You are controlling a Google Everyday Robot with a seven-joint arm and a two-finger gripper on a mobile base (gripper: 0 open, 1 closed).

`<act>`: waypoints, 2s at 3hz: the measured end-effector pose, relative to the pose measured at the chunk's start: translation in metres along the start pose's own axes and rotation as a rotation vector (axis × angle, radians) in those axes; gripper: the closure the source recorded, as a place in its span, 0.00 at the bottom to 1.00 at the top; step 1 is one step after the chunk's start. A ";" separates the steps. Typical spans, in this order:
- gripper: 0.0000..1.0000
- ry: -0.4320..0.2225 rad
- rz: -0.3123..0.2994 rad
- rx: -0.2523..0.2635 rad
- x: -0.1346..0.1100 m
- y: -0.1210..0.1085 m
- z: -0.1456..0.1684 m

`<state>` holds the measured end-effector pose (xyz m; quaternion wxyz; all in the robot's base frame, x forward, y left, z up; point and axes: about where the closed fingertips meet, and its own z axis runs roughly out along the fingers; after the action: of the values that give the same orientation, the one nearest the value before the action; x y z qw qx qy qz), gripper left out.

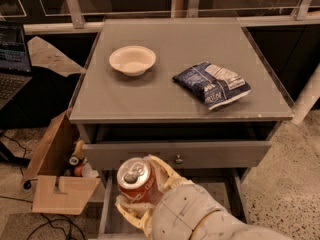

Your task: Pick coke can from middle drawer and place on counter

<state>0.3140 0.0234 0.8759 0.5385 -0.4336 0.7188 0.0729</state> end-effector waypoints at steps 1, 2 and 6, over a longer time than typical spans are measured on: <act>1.00 -0.060 -0.050 0.031 -0.035 -0.011 -0.011; 1.00 -0.102 -0.105 0.085 -0.077 -0.038 -0.007; 1.00 -0.218 -0.039 0.165 -0.153 -0.146 0.061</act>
Offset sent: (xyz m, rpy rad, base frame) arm 0.0719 0.0134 0.1523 0.0182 -0.2532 -0.0410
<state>0.4662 0.0523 1.0317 0.6485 -0.3914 0.6509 0.0498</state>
